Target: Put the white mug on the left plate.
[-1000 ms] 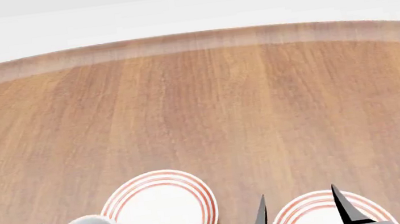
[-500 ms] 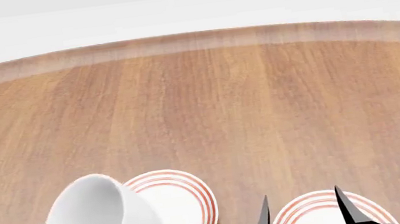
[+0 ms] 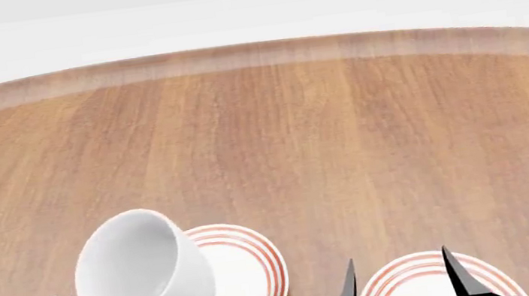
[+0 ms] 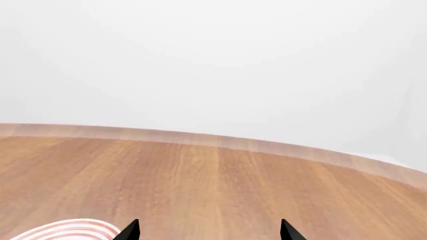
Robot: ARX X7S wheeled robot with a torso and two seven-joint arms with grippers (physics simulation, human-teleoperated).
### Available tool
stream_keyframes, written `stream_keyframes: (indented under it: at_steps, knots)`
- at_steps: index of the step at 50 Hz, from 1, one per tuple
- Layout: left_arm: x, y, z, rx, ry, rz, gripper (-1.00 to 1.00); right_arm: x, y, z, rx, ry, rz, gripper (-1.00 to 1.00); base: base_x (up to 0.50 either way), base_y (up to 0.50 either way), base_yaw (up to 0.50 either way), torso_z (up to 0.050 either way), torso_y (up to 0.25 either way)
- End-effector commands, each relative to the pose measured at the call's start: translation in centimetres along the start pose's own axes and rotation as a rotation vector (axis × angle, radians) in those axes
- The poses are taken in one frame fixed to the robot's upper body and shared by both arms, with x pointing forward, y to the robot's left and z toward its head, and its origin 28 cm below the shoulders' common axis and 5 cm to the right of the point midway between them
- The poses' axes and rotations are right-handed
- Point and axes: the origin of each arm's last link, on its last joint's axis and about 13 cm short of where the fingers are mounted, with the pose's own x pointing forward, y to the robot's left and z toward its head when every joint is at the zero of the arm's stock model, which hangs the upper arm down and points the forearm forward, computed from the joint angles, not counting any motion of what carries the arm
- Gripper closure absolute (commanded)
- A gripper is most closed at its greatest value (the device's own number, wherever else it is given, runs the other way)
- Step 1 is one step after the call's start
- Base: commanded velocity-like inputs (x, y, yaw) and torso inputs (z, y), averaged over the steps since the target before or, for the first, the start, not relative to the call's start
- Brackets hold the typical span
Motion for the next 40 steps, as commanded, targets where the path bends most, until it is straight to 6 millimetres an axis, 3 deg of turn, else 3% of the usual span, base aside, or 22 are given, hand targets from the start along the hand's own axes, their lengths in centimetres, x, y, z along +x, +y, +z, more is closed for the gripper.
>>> stream_keyframes:
  at_steps: [1, 17, 40]
  knots:
    - [1.0, 0.9, 0.1, 0.033, 0.014, -0.006, 1.0, 0.1, 0.0, 0.0, 0.003, -0.002, 0.002, -1.0, 0.0, 0.0, 0.0, 0.0, 0.0]
    - [2.7, 2.1, -0.4, 0.072, 0.059, -0.004, 1.0, 0.1, 0.0, 0.1, 0.002, -0.006, 0.001, -1.0, 0.0, 0.0, 0.0, 0.0, 0.0]
    - [3.3, 2.8, -1.6, 0.08, 0.119, -0.007, 1.0, 0.0, -0.1, 0.1, 0.003, -0.006, -0.002, -1.0, 0.0, 0.0, 0.0, 0.0, 0.0]
